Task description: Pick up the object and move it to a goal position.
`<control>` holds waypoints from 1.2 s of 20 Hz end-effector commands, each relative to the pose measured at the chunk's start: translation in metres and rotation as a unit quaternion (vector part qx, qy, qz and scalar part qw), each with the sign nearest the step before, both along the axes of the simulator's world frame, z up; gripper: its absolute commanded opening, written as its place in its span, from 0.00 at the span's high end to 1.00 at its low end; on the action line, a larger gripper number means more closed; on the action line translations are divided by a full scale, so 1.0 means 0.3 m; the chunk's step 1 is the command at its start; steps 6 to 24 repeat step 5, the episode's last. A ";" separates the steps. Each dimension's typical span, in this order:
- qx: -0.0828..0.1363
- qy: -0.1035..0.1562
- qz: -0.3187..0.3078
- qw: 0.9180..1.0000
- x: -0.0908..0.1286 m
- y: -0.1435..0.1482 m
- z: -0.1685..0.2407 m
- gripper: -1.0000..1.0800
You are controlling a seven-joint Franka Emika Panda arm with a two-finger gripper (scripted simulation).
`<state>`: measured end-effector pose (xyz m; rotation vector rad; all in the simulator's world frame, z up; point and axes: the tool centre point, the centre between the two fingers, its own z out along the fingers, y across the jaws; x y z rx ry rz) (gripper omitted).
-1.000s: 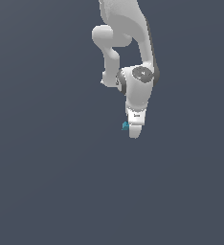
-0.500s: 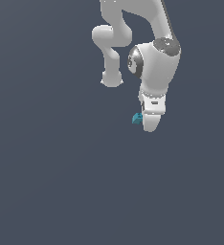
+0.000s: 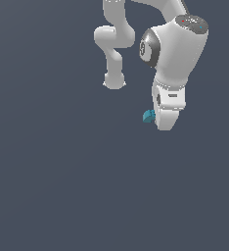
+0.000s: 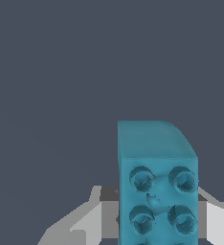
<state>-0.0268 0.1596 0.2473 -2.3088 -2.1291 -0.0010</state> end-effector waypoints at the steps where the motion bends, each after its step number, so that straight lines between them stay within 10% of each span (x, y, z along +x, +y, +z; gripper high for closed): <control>1: 0.000 0.000 0.000 1.000 0.009 0.007 0.020 1.00; 24: 0.000 0.000 0.000 1.000 0.014 0.010 0.026 1.00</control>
